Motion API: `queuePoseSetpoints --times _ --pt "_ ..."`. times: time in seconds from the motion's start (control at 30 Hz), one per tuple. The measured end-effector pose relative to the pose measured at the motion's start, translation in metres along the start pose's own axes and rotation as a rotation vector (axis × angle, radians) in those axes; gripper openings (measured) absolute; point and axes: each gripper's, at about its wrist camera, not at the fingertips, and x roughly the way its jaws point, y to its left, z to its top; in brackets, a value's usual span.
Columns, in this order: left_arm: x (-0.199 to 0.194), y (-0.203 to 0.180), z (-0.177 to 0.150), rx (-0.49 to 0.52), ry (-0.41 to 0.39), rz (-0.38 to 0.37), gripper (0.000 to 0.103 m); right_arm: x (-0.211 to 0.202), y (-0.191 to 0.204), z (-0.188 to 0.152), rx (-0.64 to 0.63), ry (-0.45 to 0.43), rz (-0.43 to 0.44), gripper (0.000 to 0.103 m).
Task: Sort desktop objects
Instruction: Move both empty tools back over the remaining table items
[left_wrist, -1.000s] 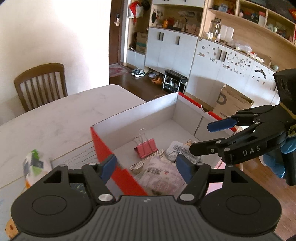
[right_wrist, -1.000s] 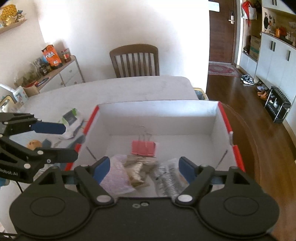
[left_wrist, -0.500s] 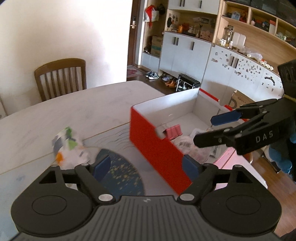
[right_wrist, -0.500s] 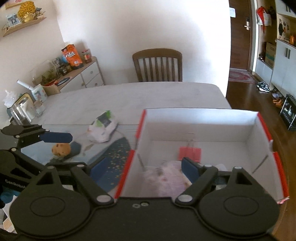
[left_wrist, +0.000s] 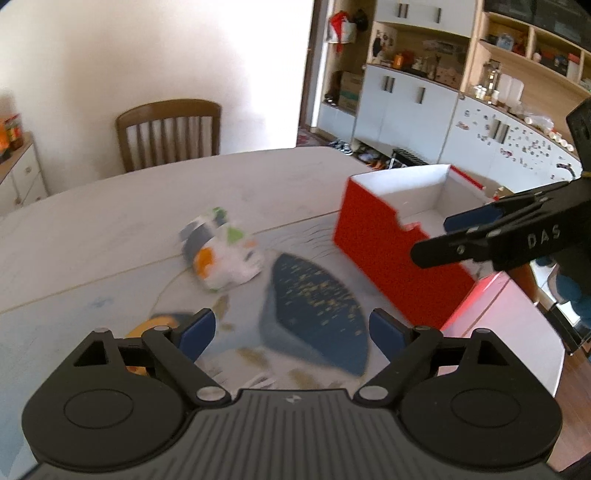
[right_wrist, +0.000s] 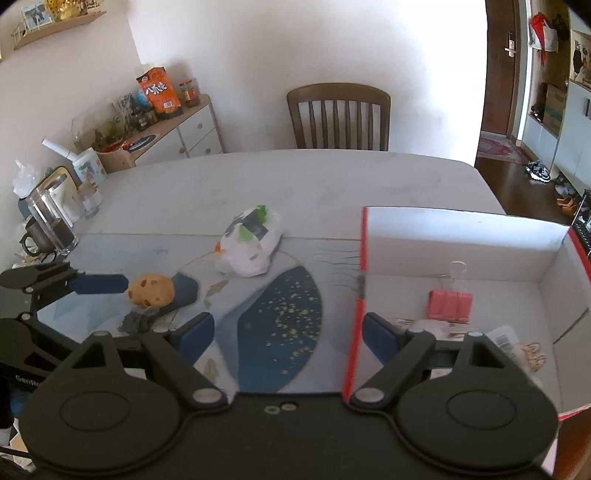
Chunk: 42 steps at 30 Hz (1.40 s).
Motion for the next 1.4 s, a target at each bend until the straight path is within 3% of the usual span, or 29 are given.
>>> queuePoseSetpoints --times 0.1,0.2,0.6,0.87,1.17,1.4 --pt "-0.001 0.017 -0.010 -0.020 0.008 0.021 0.091 0.008 0.011 0.002 0.001 0.002 -0.006 0.087" --pt "-0.002 0.034 -0.020 -0.044 0.021 0.045 0.103 0.015 0.020 0.004 -0.002 0.004 -0.012 0.087" --pt "0.015 0.082 -0.052 -0.100 0.106 0.098 0.103 0.051 0.049 0.012 -0.018 0.027 -0.034 0.087" --pt "0.029 0.101 -0.058 -0.136 0.136 0.124 0.103 0.078 0.066 -0.007 -0.042 0.095 -0.012 0.087" --pt "0.039 0.116 -0.057 -0.186 0.150 0.161 0.103 0.103 0.095 -0.031 -0.178 0.168 0.020 0.086" --pt "0.045 0.114 -0.056 -0.176 0.154 0.167 0.102 0.122 0.125 -0.042 -0.327 0.175 0.022 0.078"
